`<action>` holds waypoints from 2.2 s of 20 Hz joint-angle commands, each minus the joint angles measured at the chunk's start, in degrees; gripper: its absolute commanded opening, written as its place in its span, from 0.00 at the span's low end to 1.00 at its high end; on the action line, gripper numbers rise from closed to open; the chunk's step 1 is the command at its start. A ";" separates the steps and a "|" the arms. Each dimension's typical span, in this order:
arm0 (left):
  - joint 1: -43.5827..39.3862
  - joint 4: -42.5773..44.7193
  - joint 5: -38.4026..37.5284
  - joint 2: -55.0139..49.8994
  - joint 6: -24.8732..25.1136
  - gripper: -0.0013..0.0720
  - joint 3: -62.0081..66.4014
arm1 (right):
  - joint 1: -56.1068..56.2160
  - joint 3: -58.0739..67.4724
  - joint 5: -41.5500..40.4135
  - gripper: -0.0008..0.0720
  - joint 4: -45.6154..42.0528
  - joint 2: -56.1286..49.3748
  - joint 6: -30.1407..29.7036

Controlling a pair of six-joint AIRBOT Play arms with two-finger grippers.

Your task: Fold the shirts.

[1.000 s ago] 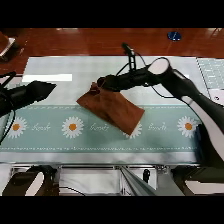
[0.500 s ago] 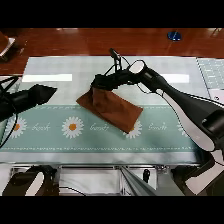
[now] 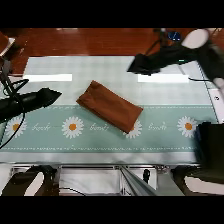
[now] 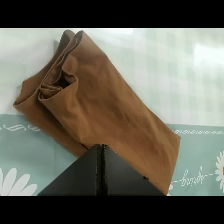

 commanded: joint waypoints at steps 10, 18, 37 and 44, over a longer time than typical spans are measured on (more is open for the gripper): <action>0.07 0.00 -1.77 -0.79 1.68 0.04 -0.17 | -11.02 -72.37 -23.61 0.59 -3.43 52.15 25.57; 0.07 -0.02 -1.99 -0.92 2.95 0.04 -0.46 | -11.02 -74.07 -29.09 0.59 30.53 29.79 -3.43; 0.07 0.02 -2.01 -0.92 2.97 0.04 -0.46 | 6.71 -36.83 -23.32 0.04 26.23 0.42 -10.54; 0.07 0.00 -2.01 -0.92 2.97 0.04 -0.46 | 2.23 -4.83 -6.84 0.04 5.62 2.71 2.51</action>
